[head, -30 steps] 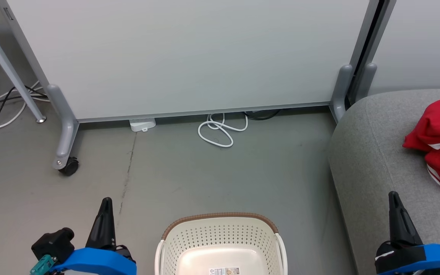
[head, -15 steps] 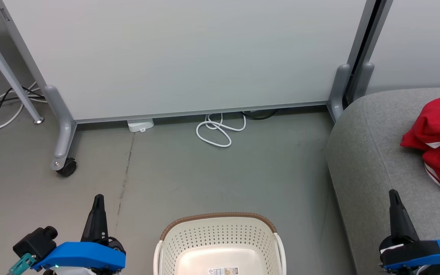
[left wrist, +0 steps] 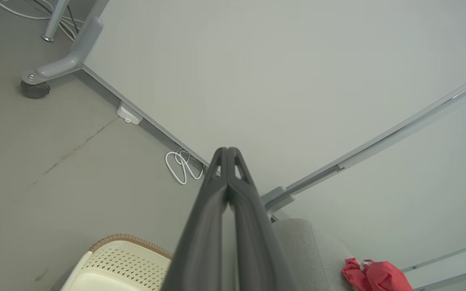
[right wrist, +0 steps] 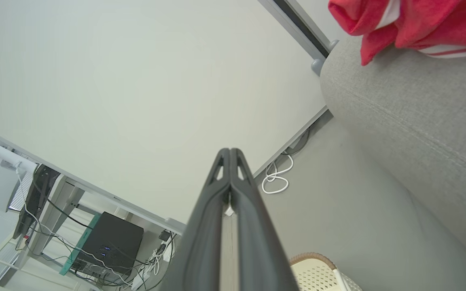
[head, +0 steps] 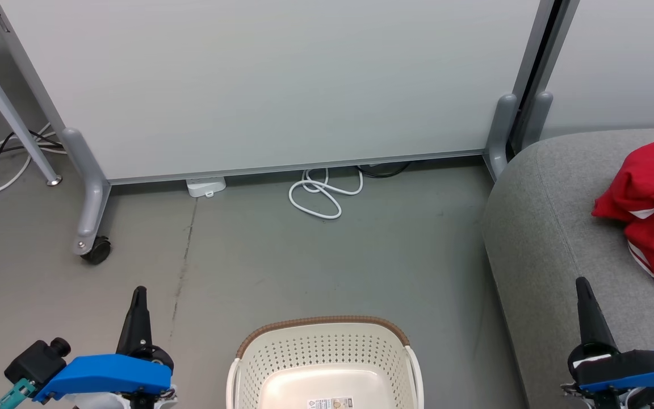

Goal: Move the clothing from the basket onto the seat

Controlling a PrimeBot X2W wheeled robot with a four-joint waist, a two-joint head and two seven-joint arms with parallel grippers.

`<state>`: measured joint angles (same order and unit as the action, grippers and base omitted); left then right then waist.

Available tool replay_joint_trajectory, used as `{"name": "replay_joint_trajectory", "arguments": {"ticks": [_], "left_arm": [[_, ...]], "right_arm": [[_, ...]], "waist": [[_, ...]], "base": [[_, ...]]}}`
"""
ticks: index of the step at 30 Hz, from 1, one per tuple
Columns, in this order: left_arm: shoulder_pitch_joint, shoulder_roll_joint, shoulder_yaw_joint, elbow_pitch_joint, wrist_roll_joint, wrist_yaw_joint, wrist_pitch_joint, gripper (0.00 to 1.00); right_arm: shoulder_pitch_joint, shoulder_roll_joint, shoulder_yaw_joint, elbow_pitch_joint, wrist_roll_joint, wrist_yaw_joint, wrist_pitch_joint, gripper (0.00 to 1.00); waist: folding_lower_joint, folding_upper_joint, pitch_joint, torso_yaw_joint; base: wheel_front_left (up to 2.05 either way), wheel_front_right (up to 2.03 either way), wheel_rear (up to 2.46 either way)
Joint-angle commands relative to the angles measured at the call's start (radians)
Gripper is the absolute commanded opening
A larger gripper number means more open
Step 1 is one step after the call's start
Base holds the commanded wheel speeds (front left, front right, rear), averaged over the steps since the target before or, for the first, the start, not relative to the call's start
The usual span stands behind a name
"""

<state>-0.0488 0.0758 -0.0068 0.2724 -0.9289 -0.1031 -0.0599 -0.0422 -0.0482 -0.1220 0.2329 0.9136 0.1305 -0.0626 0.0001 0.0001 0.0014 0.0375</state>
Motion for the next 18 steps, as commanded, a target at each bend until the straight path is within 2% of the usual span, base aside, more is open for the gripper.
{"name": "replay_joint_trajectory", "arguments": {"ticks": [1, 18], "left_arm": [[-0.029, 0.001, 0.011, -0.014, -0.026, -0.004, 0.007, 0.0], [-0.04, -0.006, 0.044, -0.019, -0.214, -0.012, 0.056, 0.0]], "right_arm": [[-0.026, -0.004, 0.0, -0.008, 0.026, 0.0, 0.007, 0.0], [-0.04, -0.004, 0.002, -0.003, 0.219, 0.0, 0.056, 0.0]], "waist": [[-0.0001, -0.0001, 0.0, 0.0], [-0.0001, -0.0001, 0.0, -0.009]], "base": [[0.0, 0.0, 0.0], [0.0, 0.0, 0.0]]}}
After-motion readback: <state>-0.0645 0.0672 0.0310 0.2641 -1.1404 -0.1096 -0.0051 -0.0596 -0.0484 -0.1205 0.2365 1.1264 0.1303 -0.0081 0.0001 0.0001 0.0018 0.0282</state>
